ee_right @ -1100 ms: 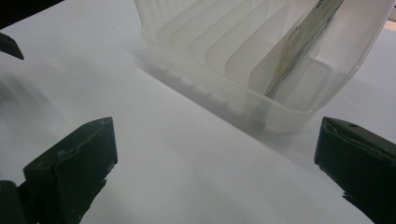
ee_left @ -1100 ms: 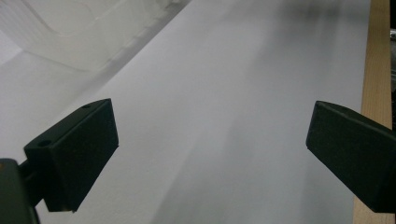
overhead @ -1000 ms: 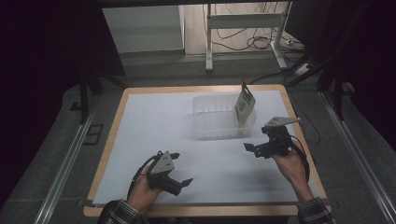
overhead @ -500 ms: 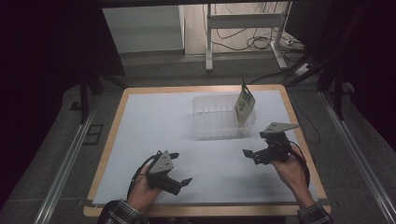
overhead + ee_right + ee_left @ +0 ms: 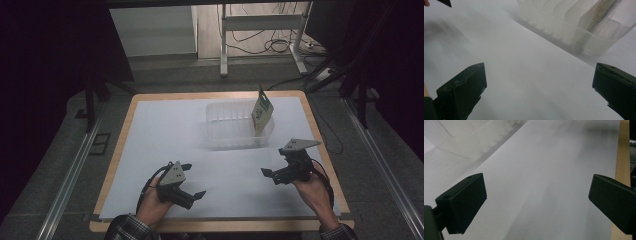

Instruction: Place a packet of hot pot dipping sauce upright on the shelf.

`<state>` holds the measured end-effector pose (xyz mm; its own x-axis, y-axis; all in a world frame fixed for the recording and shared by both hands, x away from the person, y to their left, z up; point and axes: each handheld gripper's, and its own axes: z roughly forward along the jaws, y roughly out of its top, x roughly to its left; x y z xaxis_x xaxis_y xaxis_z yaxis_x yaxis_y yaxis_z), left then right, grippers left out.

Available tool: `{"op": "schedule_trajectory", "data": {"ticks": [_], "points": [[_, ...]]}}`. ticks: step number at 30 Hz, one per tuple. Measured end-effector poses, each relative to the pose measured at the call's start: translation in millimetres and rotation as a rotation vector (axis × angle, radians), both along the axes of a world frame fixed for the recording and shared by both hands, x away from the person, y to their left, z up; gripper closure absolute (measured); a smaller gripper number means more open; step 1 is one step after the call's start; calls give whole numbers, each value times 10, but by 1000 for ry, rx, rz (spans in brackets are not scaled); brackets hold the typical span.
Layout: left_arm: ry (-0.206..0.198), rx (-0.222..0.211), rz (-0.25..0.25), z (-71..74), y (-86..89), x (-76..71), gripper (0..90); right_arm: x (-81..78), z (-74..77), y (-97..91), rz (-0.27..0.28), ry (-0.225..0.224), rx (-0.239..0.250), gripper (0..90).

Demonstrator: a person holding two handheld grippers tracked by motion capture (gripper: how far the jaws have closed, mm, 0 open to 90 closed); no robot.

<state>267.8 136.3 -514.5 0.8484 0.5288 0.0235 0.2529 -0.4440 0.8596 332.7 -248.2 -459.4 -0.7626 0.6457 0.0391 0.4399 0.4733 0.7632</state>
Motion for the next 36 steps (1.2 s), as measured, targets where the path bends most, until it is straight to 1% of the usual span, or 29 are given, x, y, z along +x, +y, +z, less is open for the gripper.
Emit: {"op": "schedule_trajectory", "data": {"ticks": [1,3,12,15,20,23,26,28,31,36], "points": [[1,0,0,-1,0,0,11,-19,-28,-3,0,-1,-11,0],[1,0,0,-1,0,0,11,-27,-41,-2,1,-1,-17,0],[3,1,0,-6,-3,0,8,-72,-149,-6,11,13,-24,0],[6,0,0,-7,-2,0,8,-79,-184,-3,12,14,-36,0],[6,5,0,-11,-6,-2,7,-71,-261,15,12,32,-60,0],[5,10,1,-16,-8,-1,7,-60,-307,25,20,36,-71,0],[5,11,0,-19,-12,-1,5,-46,-361,24,19,53,-88,0],[6,14,1,-24,-12,1,6,-38,-373,19,21,52,-90,0],[7,14,1,-26,-11,4,6,-25,-403,9,14,72,-95,0],[6,19,2,-31,-16,8,5,-12,-431,10,20,74,-108,0]]}}
